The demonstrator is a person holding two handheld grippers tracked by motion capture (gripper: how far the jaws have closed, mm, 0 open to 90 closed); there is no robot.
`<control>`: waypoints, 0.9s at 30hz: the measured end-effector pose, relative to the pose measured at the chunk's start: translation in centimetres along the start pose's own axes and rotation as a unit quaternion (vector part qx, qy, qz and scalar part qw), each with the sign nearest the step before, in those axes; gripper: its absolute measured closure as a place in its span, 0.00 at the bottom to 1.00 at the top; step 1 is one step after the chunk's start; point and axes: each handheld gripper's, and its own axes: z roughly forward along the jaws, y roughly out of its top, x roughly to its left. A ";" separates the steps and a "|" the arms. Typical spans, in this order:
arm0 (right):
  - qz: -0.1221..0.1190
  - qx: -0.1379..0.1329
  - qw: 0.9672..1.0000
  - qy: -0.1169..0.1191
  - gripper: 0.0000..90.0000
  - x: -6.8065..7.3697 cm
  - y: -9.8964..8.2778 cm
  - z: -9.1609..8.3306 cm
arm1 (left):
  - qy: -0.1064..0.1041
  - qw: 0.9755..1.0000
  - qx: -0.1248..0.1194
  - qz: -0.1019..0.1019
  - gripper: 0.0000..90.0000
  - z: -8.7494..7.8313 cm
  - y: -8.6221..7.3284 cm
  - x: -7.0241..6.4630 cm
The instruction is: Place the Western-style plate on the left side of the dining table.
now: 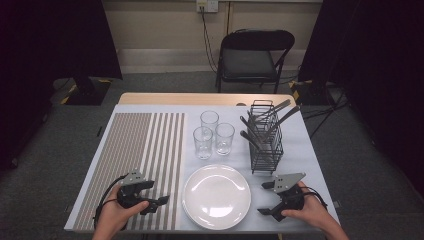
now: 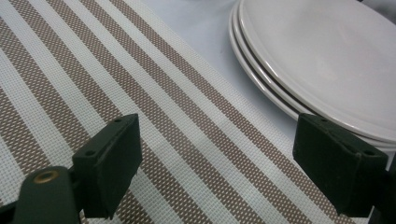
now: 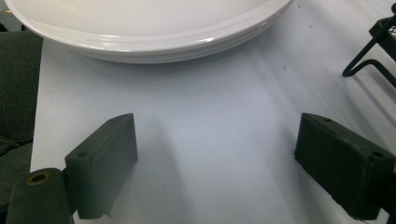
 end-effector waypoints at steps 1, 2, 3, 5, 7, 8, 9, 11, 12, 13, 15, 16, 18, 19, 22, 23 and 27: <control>0.000 0.000 1.000 0.000 0.13 0.0 0.0 0.0 | -0.001 1.000 -0.001 -0.001 0.17 0.0 0.0 0.0; 0.000 -0.001 1.000 0.001 0.13 0.0 0.0 0.0 | -0.003 1.000 -0.002 -0.004 0.17 0.0 0.1 0.0; 0.001 -0.001 1.000 0.002 0.14 0.0 0.0 0.0 | -0.003 1.000 -0.003 -0.011 0.17 0.0 0.1 -0.1; 0.001 -0.001 1.000 0.002 0.14 0.0 0.0 0.0 | -0.002 1.000 -0.003 -0.023 0.17 0.1 0.1 -0.1; 0.003 -0.002 1.000 0.001 0.15 0.0 0.1 0.0 | -0.003 1.000 0.000 -0.025 0.17 0.2 0.3 -0.2; 0.007 -0.002 1.000 0.000 0.15 -0.1 0.1 0.0 | -0.002 1.000 0.004 -0.023 0.17 0.2 0.3 -0.3; 0.011 -0.004 1.000 0.001 0.15 -0.1 0.1 0.0 | 0.000 1.000 0.005 -0.023 0.17 0.2 0.3 -0.3; 0.014 -0.004 1.000 0.002 0.16 -0.1 0.2 -0.1 | 0.001 1.000 0.009 -0.026 0.17 0.3 0.4 -0.3; 0.015 -0.001 1.000 0.002 0.16 -0.1 0.3 -0.1 | 0.003 1.000 0.010 -0.024 0.18 0.3 0.5 -0.4; 0.014 0.001 1.000 0.000 0.16 -0.1 0.3 -0.1 | 0.002 1.000 0.013 -0.023 0.18 0.3 0.6 -0.4; 0.012 -0.001 1.000 0.003 0.16 -0.1 0.5 -0.1 | 0.007 1.000 0.013 -0.021 0.19 0.5 0.7 -0.5; 0.014 -0.001 1.000 0.004 0.16 0.0 0.5 -0.1 | 0.010 1.000 0.015 -0.018 0.20 0.5 0.8 -0.5; 0.011 -0.003 1.000 0.003 0.16 0.1 0.7 -0.2 | 0.012 1.000 0.016 -0.018 0.22 0.6 0.9 -0.5; 0.008 -0.004 1.000 0.003 0.16 0.2 0.9 -0.2 | 0.011 0.999 0.018 -0.025 0.22 0.6 1.1 -0.5; 0.005 -0.008 1.000 0.002 0.17 0.4 1.2 -0.3 | 0.014 1.000 0.020 -0.019 0.24 0.7 1.2 -0.5; 0.004 -0.010 1.000 0.002 0.17 0.3 1.2 -0.3 | 0.010 0.999 0.028 -0.020 0.25 0.8 1.2 -0.7; 0.009 -0.013 1.000 -0.001 0.17 0.4 1.4 -0.4 | 0.004 0.999 0.040 -0.023 0.29 1.0 1.2 -0.8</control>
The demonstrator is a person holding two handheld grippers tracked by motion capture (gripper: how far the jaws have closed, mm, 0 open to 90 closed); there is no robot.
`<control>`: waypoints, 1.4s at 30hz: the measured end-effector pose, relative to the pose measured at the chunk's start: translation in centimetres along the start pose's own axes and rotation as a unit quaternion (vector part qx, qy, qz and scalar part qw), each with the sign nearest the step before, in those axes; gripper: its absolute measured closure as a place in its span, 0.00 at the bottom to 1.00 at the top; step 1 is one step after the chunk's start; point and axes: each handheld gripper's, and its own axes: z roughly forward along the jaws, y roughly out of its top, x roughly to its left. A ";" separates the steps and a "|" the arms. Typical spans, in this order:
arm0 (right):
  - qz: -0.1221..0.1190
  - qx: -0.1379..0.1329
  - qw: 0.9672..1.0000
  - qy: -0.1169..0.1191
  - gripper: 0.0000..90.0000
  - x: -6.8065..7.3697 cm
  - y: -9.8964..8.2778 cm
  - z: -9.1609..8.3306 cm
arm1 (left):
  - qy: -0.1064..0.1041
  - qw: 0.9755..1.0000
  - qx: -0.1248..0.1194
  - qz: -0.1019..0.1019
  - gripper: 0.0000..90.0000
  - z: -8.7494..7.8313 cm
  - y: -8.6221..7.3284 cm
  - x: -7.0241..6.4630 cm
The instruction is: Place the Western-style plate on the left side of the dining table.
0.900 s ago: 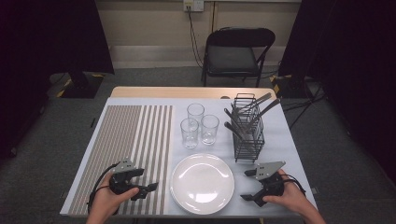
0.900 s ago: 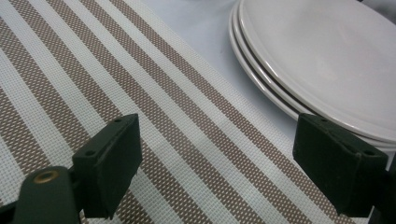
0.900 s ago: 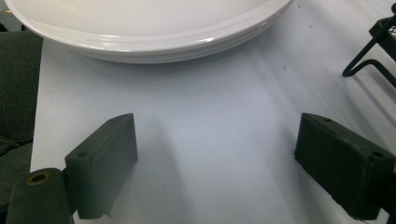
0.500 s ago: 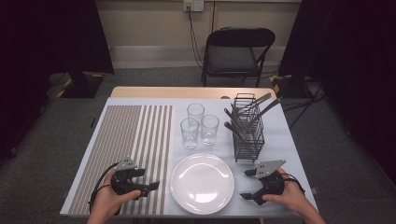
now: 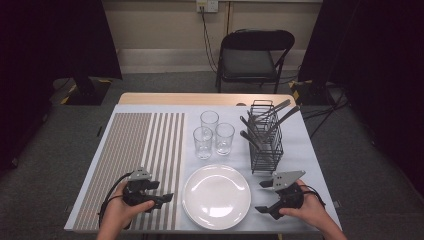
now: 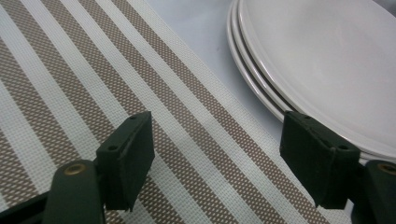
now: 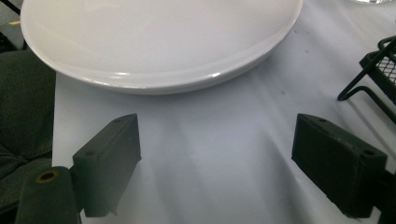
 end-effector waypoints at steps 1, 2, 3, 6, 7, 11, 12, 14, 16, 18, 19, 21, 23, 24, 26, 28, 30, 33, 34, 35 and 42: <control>0.001 -0.004 1.000 0.003 0.17 0.0 0.1 0.0 | -0.001 1.000 0.000 -0.007 0.29 0.1 0.0 -0.1; 0.000 -0.009 1.000 0.000 0.17 0.1 0.3 -0.1 | -0.002 1.000 -0.001 -0.003 0.29 0.1 0.1 -0.1; 0.002 -0.010 1.000 0.000 0.17 0.1 0.4 -0.1 | -0.004 1.000 -0.002 -0.005 0.29 0.2 0.2 -0.1; 0.001 -0.014 1.000 0.002 0.17 0.2 0.6 0.0 | -0.007 1.000 -0.005 -0.009 0.30 0.2 0.4 -0.2; 0.001 -0.015 1.000 0.003 0.17 0.3 0.6 0.0 | -0.010 1.000 -0.009 -0.010 0.30 0.2 0.5 -0.2; 0.000 -0.017 1.000 0.007 0.19 0.5 0.9 0.3 | -0.015 1.000 -0.005 -0.012 0.31 0.4 0.8 -0.3; 0.000 -0.019 1.000 0.008 0.20 0.5 1.0 0.3 | -0.015 1.000 -0.005 -0.012 0.33 0.4 0.8 -0.3; -0.002 -0.019 1.000 0.007 0.21 0.5 1.1 0.3 | -0.022 1.000 0.000 -0.014 0.34 0.5 0.8 -0.4; 0.000 -0.030 1.000 0.004 0.22 0.5 1.3 0.1 | -0.022 1.000 0.001 -0.014 0.35 0.6 1.0 -0.5; 0.004 -0.032 0.999 0.007 0.24 0.5 1.3 0.0 | -0.024 1.000 -0.001 -0.017 0.35 0.6 1.0 -0.5; -0.001 -0.029 1.000 0.008 0.29 0.5 1.3 0.1 | -0.023 1.000 0.000 -0.017 0.35 0.6 1.1 -0.5; 0.001 -0.026 1.000 0.012 0.31 0.6 1.3 0.2 | -0.023 1.000 0.001 -0.017 0.36 0.6 1.1 -0.5; 0.000 -0.026 1.000 0.012 0.34 0.6 1.3 0.3 | -0.022 1.000 0.001 -0.017 0.36 0.6 1.2 -0.5; -0.001 -0.027 0.999 0.018 0.38 0.6 1.4 0.3 | -0.022 1.000 0.000 -0.020 0.36 0.6 1.2 -0.5; -0.007 -0.034 0.999 0.023 0.43 0.7 1.7 0.2 | -0.020 1.000 -0.001 -0.024 0.36 0.6 1.4 -0.5; -0.012 -0.036 0.999 0.024 0.45 0.8 1.9 0.3 | -0.021 0.999 0.000 -0.025 0.36 0.6 1.5 -0.5; -0.016 -0.033 0.999 0.024 0.45 0.8 2.0 0.3 | -0.021 0.999 0.001 -0.026 0.36 0.6 1.5 -0.5; -0.013 -0.031 0.999 0.034 0.50 0.6 2.0 0.4 | -0.019 0.999 0.004 -0.030 0.36 0.5 1.5 -0.4; -0.014 -0.032 0.999 0.035 0.51 0.6 2.1 0.4 | -0.019 0.999 0.004 -0.030 0.36 0.5 1.5 -0.4; -0.014 -0.031 0.999 0.036 0.52 0.6 2.1 0.4 | -0.017 0.999 0.005 -0.034 0.36 0.5 1.4 -0.4; -0.014 -0.032 0.999 0.039 0.52 0.4 2.3 0.7 | -0.020 0.999 0.008 -0.045 0.36 0.9 1.7 -0.5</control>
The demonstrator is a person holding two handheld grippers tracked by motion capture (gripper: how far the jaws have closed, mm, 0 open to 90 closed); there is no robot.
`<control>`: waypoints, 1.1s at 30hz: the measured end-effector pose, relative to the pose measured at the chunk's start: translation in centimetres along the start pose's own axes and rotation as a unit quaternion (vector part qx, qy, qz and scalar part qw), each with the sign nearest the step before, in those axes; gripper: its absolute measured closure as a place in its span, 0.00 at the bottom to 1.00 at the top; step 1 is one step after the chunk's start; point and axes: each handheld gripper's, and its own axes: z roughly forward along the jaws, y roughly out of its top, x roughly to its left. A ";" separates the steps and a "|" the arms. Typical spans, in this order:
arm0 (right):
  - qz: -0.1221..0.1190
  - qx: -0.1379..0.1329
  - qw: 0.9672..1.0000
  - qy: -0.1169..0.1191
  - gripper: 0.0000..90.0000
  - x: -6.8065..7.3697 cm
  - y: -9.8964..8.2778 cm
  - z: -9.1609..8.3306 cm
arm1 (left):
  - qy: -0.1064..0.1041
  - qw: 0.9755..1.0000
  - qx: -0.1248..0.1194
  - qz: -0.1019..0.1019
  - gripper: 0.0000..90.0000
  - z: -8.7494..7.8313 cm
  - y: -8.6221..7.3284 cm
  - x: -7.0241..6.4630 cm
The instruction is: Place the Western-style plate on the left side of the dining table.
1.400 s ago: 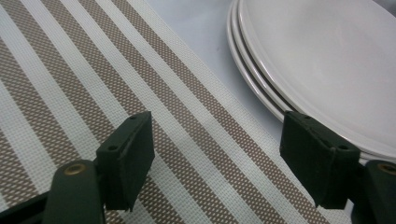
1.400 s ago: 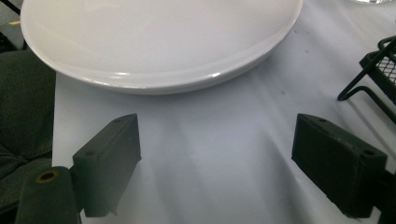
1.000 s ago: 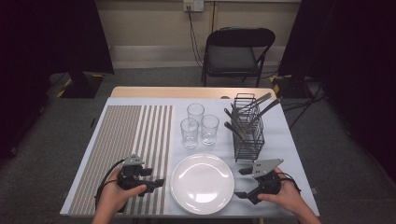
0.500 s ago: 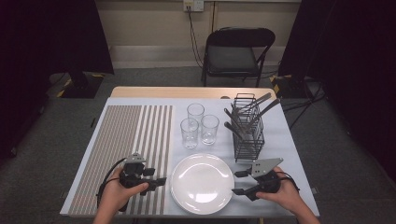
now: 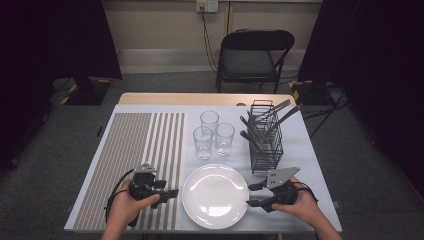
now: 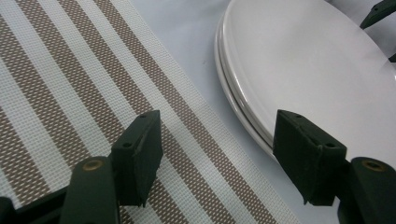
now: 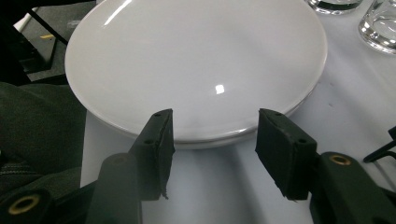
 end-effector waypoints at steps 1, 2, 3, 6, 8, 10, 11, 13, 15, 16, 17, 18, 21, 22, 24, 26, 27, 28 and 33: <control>-0.002 -0.001 1.000 0.000 0.52 0.0 0.0 0.1 | 0.000 1.000 0.001 -0.002 0.37 0.1 0.1 0.0; -0.003 -0.001 1.000 -0.002 0.52 -0.1 0.0 0.1 | 0.000 1.000 0.001 -0.002 0.37 0.1 0.1 0.0; -0.003 -0.003 1.000 -0.002 0.52 -0.1 0.1 0.1 | -0.001 1.000 0.001 -0.006 0.37 0.2 0.2 -0.1; -0.001 -0.005 1.000 -0.004 0.52 0.0 0.0 0.2 | -0.003 1.000 0.005 -0.015 0.37 0.5 0.5 -0.1; -0.001 -0.005 1.000 -0.007 0.52 0.0 0.0 0.1 | -0.006 1.000 0.004 -0.015 0.38 0.7 0.8 -0.1; 0.000 -0.006 1.000 -0.009 0.52 0.0 0.0 0.2 | -0.008 1.000 0.008 -0.015 0.38 0.8 0.9 -0.2; 0.000 -0.006 1.000 -0.009 0.52 0.0 0.0 0.2 | -0.008 1.000 0.008 -0.017 0.38 0.9 1.0 -0.2; 0.003 -0.007 1.000 -0.011 0.51 0.0 0.0 0.2 | -0.005 1.000 0.012 -0.020 0.38 0.9 1.0 -0.1; 0.002 -0.006 1.000 -0.013 0.51 0.0 0.0 0.2 | -0.008 1.000 0.016 -0.025 0.38 0.9 1.0 -0.1; 0.003 -0.007 1.000 -0.014 0.51 0.0 0.0 0.2 | -0.007 0.999 0.016 -0.029 0.38 0.9 1.0 -0.1; 0.005 -0.006 1.000 -0.015 0.51 0.0 0.0 0.3 | -0.007 0.999 0.018 -0.028 0.38 0.9 1.1 0.0; 0.005 -0.006 1.000 -0.015 0.51 0.0 0.0 0.3 | -0.007 0.999 0.018 -0.028 0.38 0.9 1.1 0.0; 0.008 -0.007 1.000 -0.017 0.51 0.1 0.0 0.3 | -0.007 0.999 0.016 -0.031 0.38 0.7 1.4 -0.1; 0.008 -0.008 1.000 -0.018 0.51 0.1 0.0 0.3 | -0.008 0.999 0.017 -0.033 0.38 0.7 1.4 -0.1; 0.009 -0.009 1.000 -0.019 0.51 0.1 0.0 0.3 | -0.007 0.999 0.020 -0.032 0.38 0.7 1.5 -0.1; 0.011 -0.010 1.000 -0.021 0.51 0.1 0.0 0.3 | -0.006 0.999 0.019 -0.037 0.38 0.7 1.7 -0.1; 0.011 -0.010 1.000 -0.025 0.51 0.2 0.0 0.3 | -0.006 0.999 0.019 -0.040 0.38 0.6 2.0 -0.1; 0.011 -0.010 1.000 -0.025 0.51 0.2 0.0 0.3 | -0.006 0.999 0.019 -0.040 0.38 0.6 2.0 -0.1; 0.016 -0.013 0.999 -0.028 0.51 0.3 -0.1 0.3 | -0.006 0.999 0.024 -0.047 0.38 0.5 2.5 0.1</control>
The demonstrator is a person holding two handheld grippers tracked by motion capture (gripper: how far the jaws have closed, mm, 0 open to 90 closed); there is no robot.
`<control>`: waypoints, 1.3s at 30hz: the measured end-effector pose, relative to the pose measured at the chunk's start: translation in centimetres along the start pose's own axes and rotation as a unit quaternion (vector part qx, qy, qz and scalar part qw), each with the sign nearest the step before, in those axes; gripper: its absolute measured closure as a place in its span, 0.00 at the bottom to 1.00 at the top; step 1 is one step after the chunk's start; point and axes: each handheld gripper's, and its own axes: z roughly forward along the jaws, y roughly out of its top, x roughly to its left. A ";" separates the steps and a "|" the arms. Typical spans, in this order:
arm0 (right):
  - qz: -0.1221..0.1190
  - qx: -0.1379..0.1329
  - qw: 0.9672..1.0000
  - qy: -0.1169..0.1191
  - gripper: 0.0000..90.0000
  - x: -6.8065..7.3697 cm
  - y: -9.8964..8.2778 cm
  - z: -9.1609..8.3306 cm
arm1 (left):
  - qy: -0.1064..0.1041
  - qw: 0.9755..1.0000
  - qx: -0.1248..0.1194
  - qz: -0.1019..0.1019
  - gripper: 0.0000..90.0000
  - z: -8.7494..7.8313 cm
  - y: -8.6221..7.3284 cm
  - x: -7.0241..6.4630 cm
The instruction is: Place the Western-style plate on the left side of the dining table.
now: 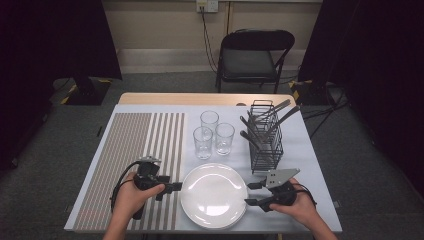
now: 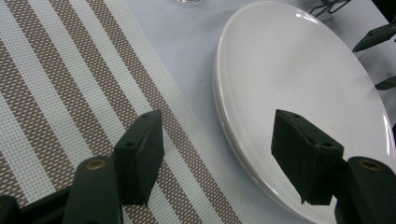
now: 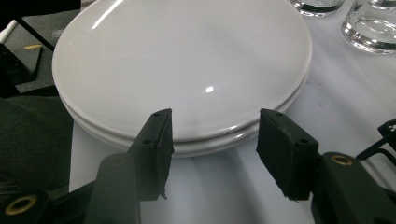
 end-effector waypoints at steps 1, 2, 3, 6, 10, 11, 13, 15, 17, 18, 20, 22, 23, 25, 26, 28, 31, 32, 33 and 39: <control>0.000 -0.001 1.000 -0.001 0.51 0.0 0.0 0.0 | -0.001 1.000 0.005 -0.003 0.38 0.1 0.1 0.0; -0.002 -0.002 1.000 -0.007 0.51 0.1 0.0 0.0 | 0.001 1.000 0.005 -0.007 0.39 0.1 0.3 0.1; -0.001 -0.001 1.000 -0.009 0.51 0.2 0.0 0.0 | 0.001 1.000 0.007 -0.008 0.39 0.2 0.4 0.1; -0.001 -0.002 1.000 -0.010 0.51 0.2 0.0 0.0 | -0.001 1.000 0.013 -0.010 0.40 0.3 0.6 -0.1; -0.003 -0.002 1.000 -0.012 0.50 0.2 0.0 0.0 | -0.001 1.000 0.019 -0.015 0.39 0.4 0.9 -0.2; -0.003 0.000 1.000 -0.014 0.50 0.2 0.1 0.0 | -0.001 1.000 0.018 -0.016 0.39 0.4 0.9 -0.1; -0.007 0.000 1.000 -0.017 0.51 0.2 0.1 0.1 | 0.000 1.000 0.021 -0.012 0.39 0.3 0.8 -0.1; -0.007 -0.003 1.000 -0.014 0.51 0.2 0.2 0.3 | 0.000 1.000 0.019 -0.018 0.39 0.4 0.7 0.0; -0.007 -0.003 1.000 -0.014 0.51 0.1 0.2 0.4 | 0.001 1.000 0.020 -0.017 0.39 0.4 0.8 0.0; -0.006 -0.002 1.000 -0.013 0.51 0.1 0.3 0.4 | 0.000 1.000 0.017 -0.021 0.39 0.4 0.8 0.0; -0.010 -0.003 1.000 -0.015 0.51 0.1 0.3 0.5 | -0.001 1.000 0.019 -0.017 0.39 0.4 0.9 -0.1; -0.010 -0.002 1.000 -0.015 0.51 0.0 0.4 0.6 | -0.002 1.000 0.019 -0.023 0.39 0.4 0.8 -0.2; -0.010 -0.003 1.000 -0.014 0.51 -0.1 0.4 0.7 | -0.002 1.000 0.019 -0.023 0.39 0.4 0.8 -0.2; -0.009 -0.003 1.000 -0.012 0.51 -0.1 0.4 0.7 | -0.001 0.999 0.020 -0.028 0.39 0.5 0.7 -0.1; -0.011 -0.004 1.000 -0.013 0.51 -0.1 0.4 0.8 | -0.002 0.999 0.021 -0.033 0.39 0.6 0.7 0.0; -0.016 -0.005 1.000 -0.014 0.51 -0.1 0.5 0.8 | -0.002 0.999 0.026 -0.034 0.39 0.7 0.6 0.1; -0.016 -0.004 1.000 -0.016 0.51 0.0 0.5 0.9 | 0.001 0.999 0.024 -0.035 0.40 0.7 0.6 0.1; -0.017 -0.004 1.000 -0.018 0.51 0.1 0.6 1.0 | -0.001 0.999 0.024 -0.038 0.40 0.7 0.6 0.1; -0.018 -0.003 1.000 -0.018 0.51 0.1 0.7 1.0 | -0.002 0.999 0.025 -0.037 0.40 0.8 0.6 0.1; -0.019 -0.006 1.000 -0.019 0.51 0.1 0.7 1.3 | -0.003 0.999 0.027 -0.044 0.41 0.7 0.6 0.1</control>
